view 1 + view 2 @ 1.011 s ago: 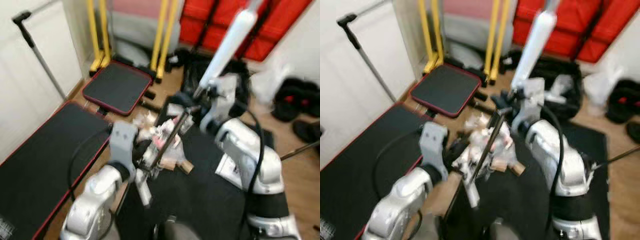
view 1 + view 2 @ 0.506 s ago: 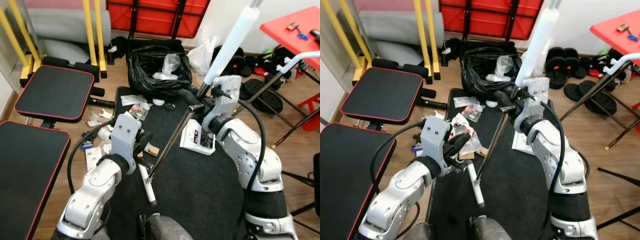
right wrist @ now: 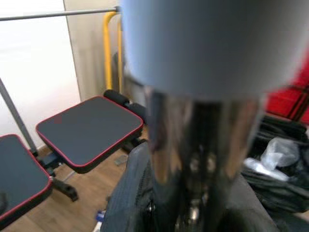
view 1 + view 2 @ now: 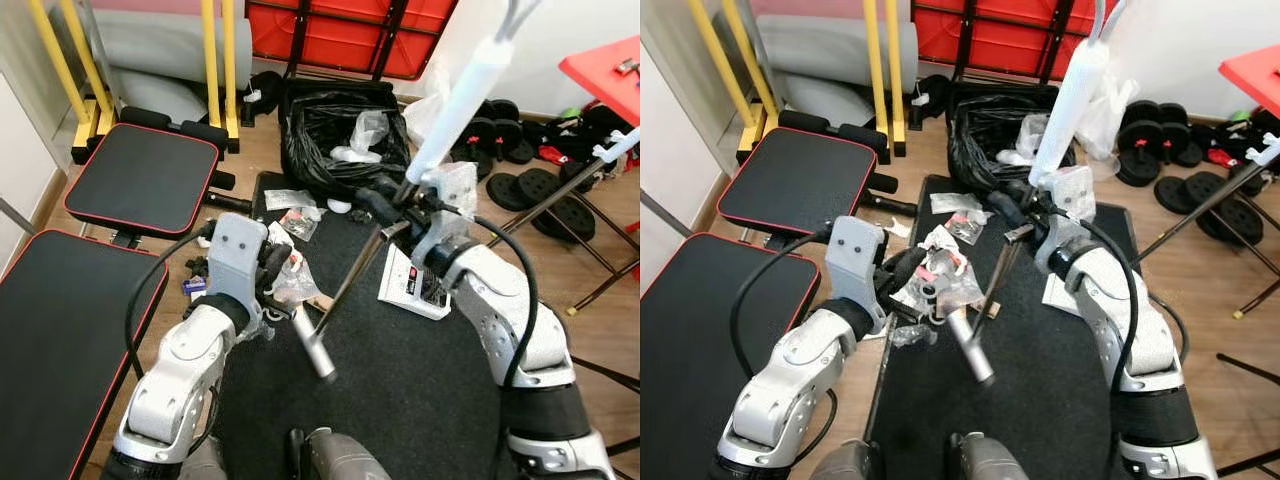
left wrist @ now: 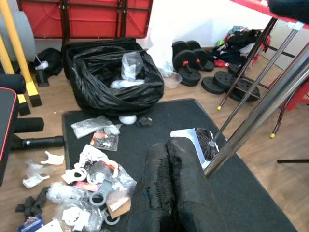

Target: Sweep floor

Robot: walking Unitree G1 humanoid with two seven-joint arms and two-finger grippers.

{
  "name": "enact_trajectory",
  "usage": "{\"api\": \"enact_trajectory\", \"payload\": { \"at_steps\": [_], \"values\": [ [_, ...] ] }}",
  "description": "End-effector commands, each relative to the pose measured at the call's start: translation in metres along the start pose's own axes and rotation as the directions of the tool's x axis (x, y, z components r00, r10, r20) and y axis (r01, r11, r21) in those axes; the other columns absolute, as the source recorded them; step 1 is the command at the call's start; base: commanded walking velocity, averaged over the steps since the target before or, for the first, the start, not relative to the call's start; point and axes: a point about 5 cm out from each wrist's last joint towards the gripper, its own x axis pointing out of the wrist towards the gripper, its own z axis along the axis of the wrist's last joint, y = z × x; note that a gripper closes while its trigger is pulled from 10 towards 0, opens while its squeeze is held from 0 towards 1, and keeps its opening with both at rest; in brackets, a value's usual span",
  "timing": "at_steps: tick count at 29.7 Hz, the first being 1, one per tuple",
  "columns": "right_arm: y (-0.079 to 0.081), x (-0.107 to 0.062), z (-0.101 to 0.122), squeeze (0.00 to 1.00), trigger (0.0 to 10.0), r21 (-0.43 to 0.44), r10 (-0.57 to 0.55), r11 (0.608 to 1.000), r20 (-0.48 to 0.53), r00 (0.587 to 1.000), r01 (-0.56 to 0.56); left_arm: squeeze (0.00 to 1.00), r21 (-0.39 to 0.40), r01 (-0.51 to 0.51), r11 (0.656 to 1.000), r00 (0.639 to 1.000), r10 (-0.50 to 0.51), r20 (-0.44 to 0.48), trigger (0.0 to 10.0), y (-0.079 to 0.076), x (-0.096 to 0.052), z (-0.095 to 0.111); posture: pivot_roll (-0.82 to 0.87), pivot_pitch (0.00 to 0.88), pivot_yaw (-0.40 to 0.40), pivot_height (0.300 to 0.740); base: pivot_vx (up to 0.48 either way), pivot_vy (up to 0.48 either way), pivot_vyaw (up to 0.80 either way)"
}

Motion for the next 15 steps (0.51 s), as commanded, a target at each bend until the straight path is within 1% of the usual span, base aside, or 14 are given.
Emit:
{"api": "enact_trajectory", "payload": {
  "at_steps": [1,2,4,5,7,12,14,15],
  "values": [
    [-0.002,0.0,0.007,0.0,10.0,0.0,0.008,1.0,0.048,0.999,-0.008,0.0,-0.013,-0.04,0.999,0.999,0.04,-0.004,10.0,-0.001,0.001,-0.003,-0.09,0.189,-0.196,0.74,0.0,0.0,0.0],
    [-0.002,0.0,0.006,0.0,10.0,-0.004,0.012,1.0,0.057,0.998,-0.012,0.0,0.007,-0.034,0.999,0.999,0.034,0.008,10.0,-0.003,0.003,-0.002,-0.09,0.179,-0.195,0.74,0.0,0.0,0.0],
    [-0.002,0.0,0.006,0.0,10.0,-0.004,0.012,1.0,0.057,0.998,-0.012,0.0,0.007,-0.034,0.999,0.999,0.034,0.008,10.0,-0.003,0.003,-0.002,-0.09,0.179,-0.195,0.74,0.0,0.0,0.0],
    [-0.003,-0.001,0.004,0.0,10.0,-0.012,0.012,1.0,0.06,0.998,-0.011,0.0,0.036,-0.035,0.999,0.999,0.034,0.015,10.0,-0.005,0.004,-0.001,-0.08,0.177,-0.196,0.74,0.0,0.0,0.0],
    [-0.003,-0.001,0.003,0.0,10.0,-0.018,0.008,1.0,0.059,0.998,-0.007,0.0,0.045,-0.038,0.998,0.999,0.037,0.022,10.0,-0.005,0.005,-0.001,-0.08,0.177,-0.195,0.74,0.0,0.0,0.0],
    [-0.004,-0.001,-0.003,0.0,10.0,-0.02,-0.02,1.0,0.054,0.998,0.022,0.0,0.0,-0.072,0.997,0.997,0.072,0.017,10.0,0.0,0.007,-0.003,-0.09,0.172,-0.197,0.74,0.0,0.0,0.0],
    [-0.005,-0.001,-0.005,0.0,10.0,-0.016,-0.024,1.0,0.057,0.998,0.025,0.0,-0.001,-0.073,0.997,0.997,0.073,0.021,10.0,0.0,0.007,-0.003,-0.09,0.171,-0.198,0.74,0.0,0.0,0.0],
    [-0.005,-0.001,-0.006,0.0,1.1,0.001,-0.027,1.0,0.066,0.997,0.027,0.0,0.005,-0.069,0.998,0.997,0.069,0.027,10.0,-0.001,0.007,-0.003,-0.09,0.168,-0.2,0.74,0.0,0.0,0.0]
  ]
}}
